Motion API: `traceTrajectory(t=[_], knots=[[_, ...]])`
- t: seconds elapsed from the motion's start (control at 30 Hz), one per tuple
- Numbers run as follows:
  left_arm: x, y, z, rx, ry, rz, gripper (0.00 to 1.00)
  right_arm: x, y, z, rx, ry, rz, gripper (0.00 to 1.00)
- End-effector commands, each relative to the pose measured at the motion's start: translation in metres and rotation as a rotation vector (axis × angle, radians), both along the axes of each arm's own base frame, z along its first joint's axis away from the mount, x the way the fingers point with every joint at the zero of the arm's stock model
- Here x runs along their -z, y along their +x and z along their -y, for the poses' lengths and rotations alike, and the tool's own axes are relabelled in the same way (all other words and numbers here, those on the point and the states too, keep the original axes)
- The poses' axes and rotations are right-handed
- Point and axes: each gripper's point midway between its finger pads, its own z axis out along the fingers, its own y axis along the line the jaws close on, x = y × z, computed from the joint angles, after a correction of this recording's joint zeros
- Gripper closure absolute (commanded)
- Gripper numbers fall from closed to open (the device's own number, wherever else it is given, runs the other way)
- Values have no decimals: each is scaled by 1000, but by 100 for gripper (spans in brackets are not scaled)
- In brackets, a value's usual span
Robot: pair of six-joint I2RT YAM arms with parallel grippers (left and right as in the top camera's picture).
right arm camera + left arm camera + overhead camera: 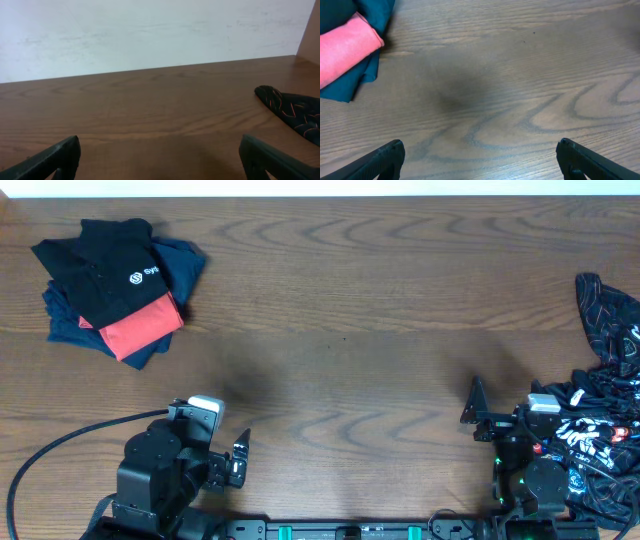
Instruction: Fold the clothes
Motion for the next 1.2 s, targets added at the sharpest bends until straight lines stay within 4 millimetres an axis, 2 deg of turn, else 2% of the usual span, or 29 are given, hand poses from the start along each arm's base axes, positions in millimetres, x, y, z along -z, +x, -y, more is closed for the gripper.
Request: traceTrajectory(t=[0.0,0.17,0.33,0.47,0.63,0.77,1.07,1.17], knots=[[0,0,-2,-12,6,1,2,0,0,1,1,-14,-1,1],[0,0,-2,-12,4,6,2,1,0,1,1,-14,-2,1],[-8,-10,-5,-14,-11,63,2,1,0,1,1,-14,-2,1],[-6,-14,-24,-83,37,132,2,1,0,1,1,-13,-2,1],[17,-13,-44,-209,38,172,2,0,0,1,1,-13,-1,1],[37,0,-54,-282,31,239,2,1,0,1,1,-14,-2,1],[59,61,-54,-296,-7,465,2,0,0,1,1,-14,-1,1],[67,76,-53,-297,-23,548,2,1,0,1,1,-14,-2,1]])
